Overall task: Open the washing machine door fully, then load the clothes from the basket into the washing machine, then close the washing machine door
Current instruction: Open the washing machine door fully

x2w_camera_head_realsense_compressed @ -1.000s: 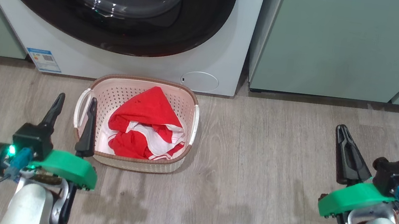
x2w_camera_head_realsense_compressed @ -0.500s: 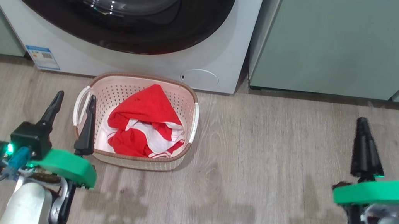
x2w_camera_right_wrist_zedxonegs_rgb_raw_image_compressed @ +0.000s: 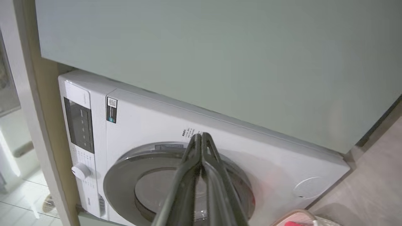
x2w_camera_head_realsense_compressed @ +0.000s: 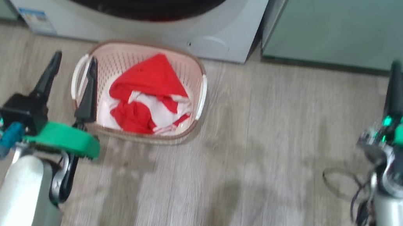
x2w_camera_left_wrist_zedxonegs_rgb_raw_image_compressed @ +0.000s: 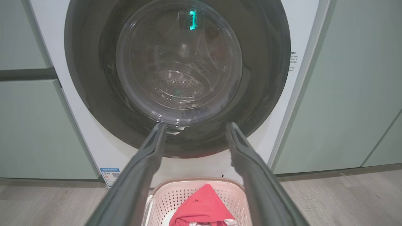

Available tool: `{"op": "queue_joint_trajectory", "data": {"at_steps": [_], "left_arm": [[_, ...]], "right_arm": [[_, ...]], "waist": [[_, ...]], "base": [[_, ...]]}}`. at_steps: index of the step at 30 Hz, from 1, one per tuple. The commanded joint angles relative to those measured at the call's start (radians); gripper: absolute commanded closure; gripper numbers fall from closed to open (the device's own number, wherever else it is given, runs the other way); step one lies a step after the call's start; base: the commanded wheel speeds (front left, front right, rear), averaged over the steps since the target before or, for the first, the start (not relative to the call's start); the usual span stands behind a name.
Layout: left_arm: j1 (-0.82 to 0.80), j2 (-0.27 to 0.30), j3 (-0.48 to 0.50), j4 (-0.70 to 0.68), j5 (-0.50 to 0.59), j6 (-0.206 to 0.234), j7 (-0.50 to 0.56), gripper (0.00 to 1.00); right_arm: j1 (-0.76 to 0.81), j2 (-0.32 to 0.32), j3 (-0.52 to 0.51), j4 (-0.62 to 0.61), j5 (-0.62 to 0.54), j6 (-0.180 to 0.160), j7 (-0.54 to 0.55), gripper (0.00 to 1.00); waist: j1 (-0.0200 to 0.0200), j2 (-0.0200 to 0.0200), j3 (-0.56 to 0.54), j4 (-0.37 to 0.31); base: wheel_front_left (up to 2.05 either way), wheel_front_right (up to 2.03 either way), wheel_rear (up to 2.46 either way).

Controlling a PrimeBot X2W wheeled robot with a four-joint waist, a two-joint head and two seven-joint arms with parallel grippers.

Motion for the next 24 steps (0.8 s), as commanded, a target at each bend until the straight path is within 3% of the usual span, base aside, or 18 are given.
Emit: {"op": "queue_joint_trajectory", "data": {"at_steps": [1,11,24], "left_arm": [[-0.046,0.007,0.030,-0.041,-0.001,-0.004,-0.013,0.00],[-0.156,-0.003,-0.009,-0.086,-0.008,-0.016,-0.013,0.00],[-0.227,-0.010,-0.069,-0.115,-0.020,-0.017,-0.013,0.00]], "right_arm": [[-0.068,-0.003,0.012,-0.021,0.024,0.000,0.022,1.00],[-0.417,-0.092,-0.010,0.182,0.176,0.000,0.251,1.00],[-0.739,-0.135,0.076,0.338,0.137,0.000,0.401,1.00]], "waist": [[-0.0001,0.0000,0.052,0.014],[-0.0001,0.0000,0.217,0.076],[-0.0001,0.0000,0.321,0.129]], "base": [[0.00,0.00,0.00],[0.00,0.00,0.00],[0.00,0.00,0.00]]}}
